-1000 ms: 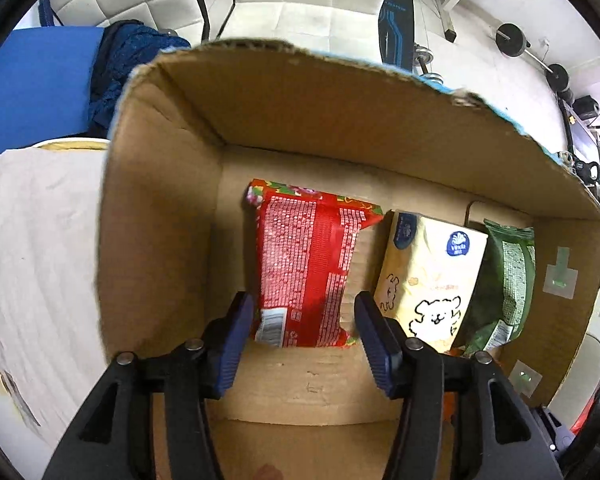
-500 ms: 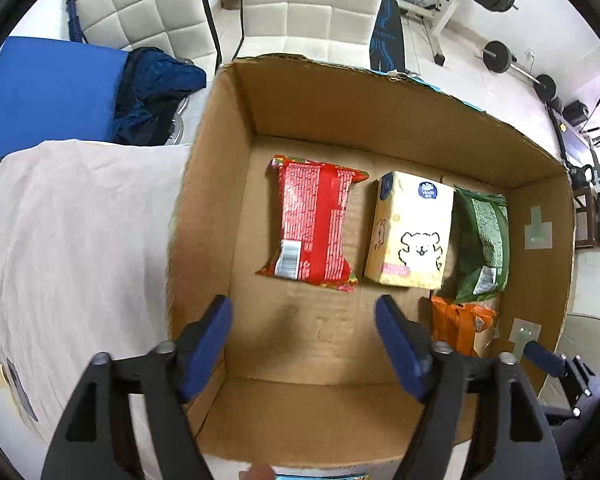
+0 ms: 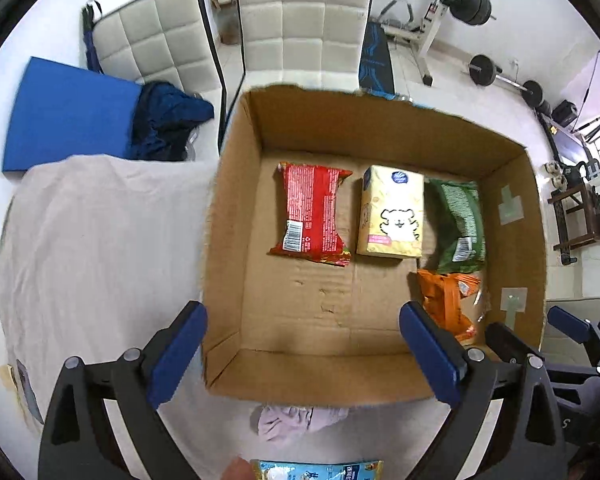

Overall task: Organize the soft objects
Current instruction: 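Open both tools to drop the red wrapper and orange bag in the box, then grasp the blue tube pack with right tool while left tool grasps the lilac sock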

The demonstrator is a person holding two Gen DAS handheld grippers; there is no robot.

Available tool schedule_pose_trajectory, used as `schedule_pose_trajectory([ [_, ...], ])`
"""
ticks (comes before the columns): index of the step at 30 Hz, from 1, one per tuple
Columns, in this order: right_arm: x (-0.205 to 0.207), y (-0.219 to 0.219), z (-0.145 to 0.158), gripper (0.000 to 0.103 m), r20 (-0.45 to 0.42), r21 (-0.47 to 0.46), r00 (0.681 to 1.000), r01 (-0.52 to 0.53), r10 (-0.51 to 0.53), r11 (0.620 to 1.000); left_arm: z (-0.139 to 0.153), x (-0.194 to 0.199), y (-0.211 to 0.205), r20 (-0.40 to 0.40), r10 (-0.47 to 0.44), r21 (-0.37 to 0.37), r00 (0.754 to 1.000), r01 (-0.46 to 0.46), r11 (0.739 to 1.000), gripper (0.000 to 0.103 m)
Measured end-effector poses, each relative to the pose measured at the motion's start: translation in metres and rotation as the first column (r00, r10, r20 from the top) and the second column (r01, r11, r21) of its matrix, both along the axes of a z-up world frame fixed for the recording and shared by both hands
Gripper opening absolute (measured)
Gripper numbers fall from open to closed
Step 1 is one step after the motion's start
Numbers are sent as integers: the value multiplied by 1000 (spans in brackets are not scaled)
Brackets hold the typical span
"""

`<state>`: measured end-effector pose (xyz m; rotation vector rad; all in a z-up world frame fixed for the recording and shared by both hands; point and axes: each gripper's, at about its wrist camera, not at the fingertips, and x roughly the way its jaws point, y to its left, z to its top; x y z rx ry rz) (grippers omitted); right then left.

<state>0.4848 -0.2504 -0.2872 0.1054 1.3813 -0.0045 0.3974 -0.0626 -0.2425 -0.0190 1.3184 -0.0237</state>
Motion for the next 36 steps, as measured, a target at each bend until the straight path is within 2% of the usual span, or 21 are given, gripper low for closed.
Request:
schedule_pose_trajectory([
  [10, -43, 5, 54, 103, 115, 8, 993, -12, 11, 1000, 51, -46, -2, 104, 3, 10, 995, -4, 1000, 99],
  [14, -66, 12, 57, 103, 103, 32, 993, -65, 61, 997, 55, -72, 11, 108, 28, 28, 994, -32, 999, 99],
  [17, -92, 31, 40, 103, 42, 54, 985, -170, 168, 984, 39, -101, 28, 69, 61, 58, 996, -65, 996, 99],
  [20, -122, 61, 5, 103, -43, 47, 950, -307, 309, 951, 11, -131, 49, -2, 104, 101, 995, -103, 990, 99],
  [23, -151, 97, -41, 103, -140, 32, 886, -443, 442, 896, -33, -164, 75, -106, 169, 136, 980, -154, 979, 99],
  [24, -162, 112, -61, 103, -179, 41, 853, -492, 491, 870, -43, -172, 80, -131, 187, 138, 974, -169, 976, 99],
  [27, -183, 143, -101, 103, -236, 46, 787, -577, 571, 815, -80, -198, 101, -202, 250, 178, 947, -216, 960, 99],
  [31, -200, 173, -138, 102, -273, 18, 725, -653, 632, 757, -112, -217, 118, -256, 302, 216, 919, -250, 944, 99],
  [32, -204, 179, -144, 97, -280, 5, 715, -666, 641, 746, -118, -221, 122, -265, 315, 224, 911, -260, 939, 99],
  [34, -209, 186, -154, 82, -298, -16, 698, -686, 651, 727, -124, -226, 126, -273, 328, 229, 904, -270, 935, 99],
  [35, -213, 189, -159, 67, -315, -41, 692, -693, 649, 719, -125, -226, 127, -276, 329, 231, 903, -270, 935, 99],
  [36, -215, 190, -158, 62, -304, -58, 695, -696, 652, 715, -126, -227, 127, -277, 329, 230, 903, -270, 935, 99],
])
